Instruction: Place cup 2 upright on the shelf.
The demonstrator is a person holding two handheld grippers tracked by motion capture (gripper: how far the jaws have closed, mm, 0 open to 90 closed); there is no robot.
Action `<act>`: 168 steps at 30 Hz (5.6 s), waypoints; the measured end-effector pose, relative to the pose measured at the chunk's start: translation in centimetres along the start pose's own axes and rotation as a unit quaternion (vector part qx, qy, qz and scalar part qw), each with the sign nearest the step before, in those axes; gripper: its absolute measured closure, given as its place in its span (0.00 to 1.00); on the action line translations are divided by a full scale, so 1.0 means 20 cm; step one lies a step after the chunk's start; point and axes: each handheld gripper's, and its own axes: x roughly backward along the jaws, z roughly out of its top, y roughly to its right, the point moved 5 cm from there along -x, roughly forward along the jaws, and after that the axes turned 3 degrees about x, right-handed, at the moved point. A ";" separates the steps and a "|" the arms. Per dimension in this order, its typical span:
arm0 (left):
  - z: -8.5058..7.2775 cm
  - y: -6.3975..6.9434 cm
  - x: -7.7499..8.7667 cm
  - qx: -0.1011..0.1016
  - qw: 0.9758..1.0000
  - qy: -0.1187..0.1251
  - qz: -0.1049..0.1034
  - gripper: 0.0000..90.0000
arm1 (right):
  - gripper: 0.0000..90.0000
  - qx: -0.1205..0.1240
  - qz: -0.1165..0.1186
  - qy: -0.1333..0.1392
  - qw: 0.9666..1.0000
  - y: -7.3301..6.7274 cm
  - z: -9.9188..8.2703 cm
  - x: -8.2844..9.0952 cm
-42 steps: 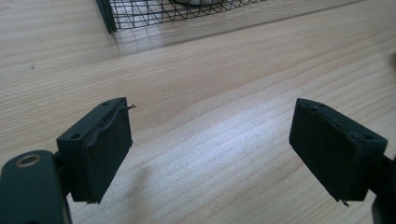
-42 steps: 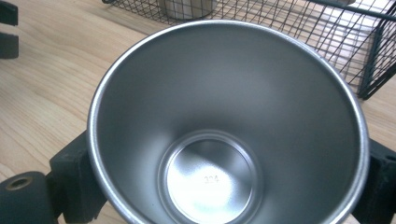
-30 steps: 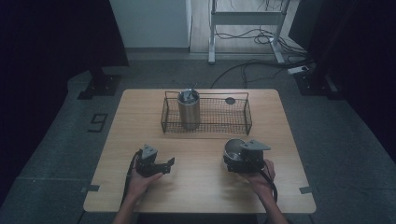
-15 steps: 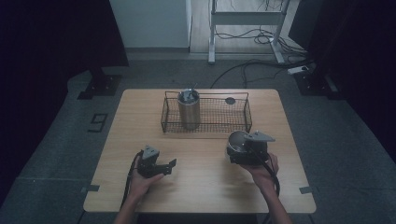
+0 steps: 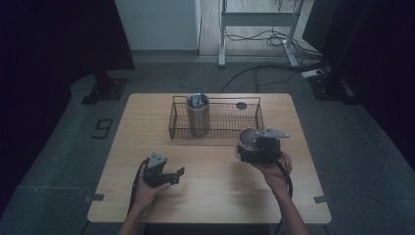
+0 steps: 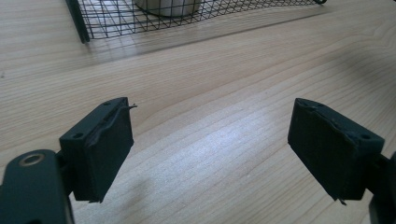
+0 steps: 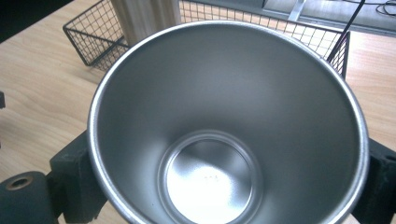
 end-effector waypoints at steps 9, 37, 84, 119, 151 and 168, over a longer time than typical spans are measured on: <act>-0.01 0.00 0.00 0.000 1.000 -0.003 0.003 0.16 | 0.09 -0.004 0.002 0.001 1.000 0.04 0.04 0.00; -0.02 -0.01 -0.01 -0.003 1.000 -0.008 0.008 0.16 | 0.09 -0.010 -0.003 0.013 1.000 0.09 0.22 -0.05; -0.03 -0.01 -0.02 -0.005 1.000 -0.014 0.008 0.16 | 0.09 -0.027 -0.019 0.009 0.999 0.23 0.38 -0.24; -0.04 -0.02 -0.03 -0.004 1.000 -0.019 0.004 0.16 | 0.09 -0.027 -0.029 -0.009 0.999 0.27 0.52 -0.42; -0.05 -0.02 -0.04 -0.007 1.000 -0.027 0.004 0.16 | 0.09 -0.026 -0.040 -0.043 0.998 0.32 0.54 -0.67; -0.05 -0.02 -0.04 -0.006 1.000 -0.028 0.002 0.16 | 0.08 -0.018 -0.034 -0.067 0.997 0.32 0.45 -0.80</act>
